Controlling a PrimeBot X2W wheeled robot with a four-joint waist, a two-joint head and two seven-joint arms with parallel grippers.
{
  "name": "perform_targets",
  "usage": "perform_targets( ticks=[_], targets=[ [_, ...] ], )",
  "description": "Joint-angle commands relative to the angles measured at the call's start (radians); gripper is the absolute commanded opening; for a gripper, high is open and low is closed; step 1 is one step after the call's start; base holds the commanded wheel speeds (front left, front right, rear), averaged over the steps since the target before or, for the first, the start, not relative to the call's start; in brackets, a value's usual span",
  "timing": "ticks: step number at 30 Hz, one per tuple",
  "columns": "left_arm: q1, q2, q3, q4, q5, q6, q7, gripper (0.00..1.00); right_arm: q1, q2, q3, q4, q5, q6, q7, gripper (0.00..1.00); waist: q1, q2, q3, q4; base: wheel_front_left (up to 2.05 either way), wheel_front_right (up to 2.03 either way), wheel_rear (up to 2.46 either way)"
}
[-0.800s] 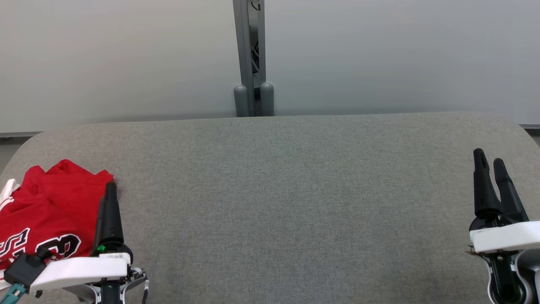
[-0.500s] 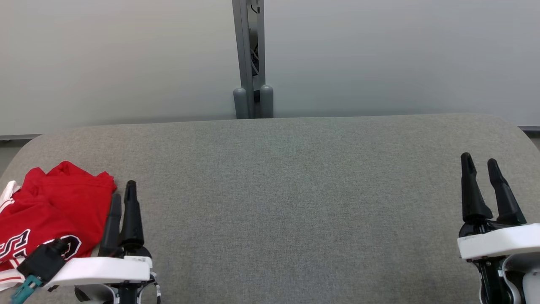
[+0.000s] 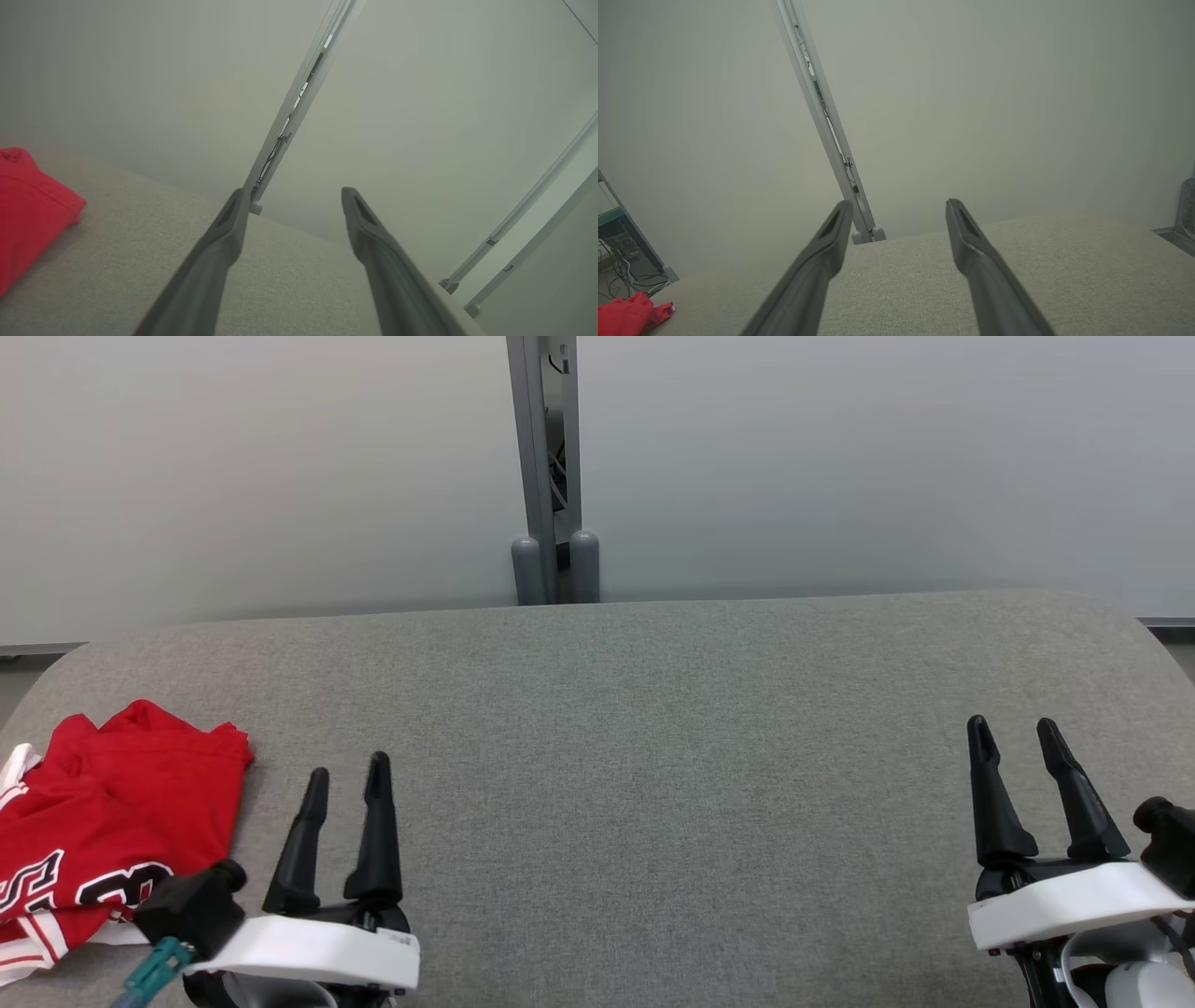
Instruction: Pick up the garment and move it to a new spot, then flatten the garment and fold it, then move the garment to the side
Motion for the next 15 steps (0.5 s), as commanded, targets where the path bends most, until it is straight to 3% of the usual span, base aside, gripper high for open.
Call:
perform_targets(
  ticks=[1, 15],
  targets=[
    [-0.007, 0.005, -0.004, -0.009, 0.026, 0.006, -0.004, 1.00, -0.006, -0.010, 0.004, -0.012, -0.023, 0.001, -0.012, 1.00, -0.0001, 0.0000, -0.001, -0.001, 0.00, 0.00, 0.00],
    [0.018, 0.006, -0.083, 0.070, 0.251, 0.092, -0.028, 1.00, 0.021, -0.012, 0.050, 0.083, -0.079, 0.001, -0.057, 1.00, -0.0001, 0.0000, -0.019, -0.010, 0.00, 0.00, 0.00]
  ],
)
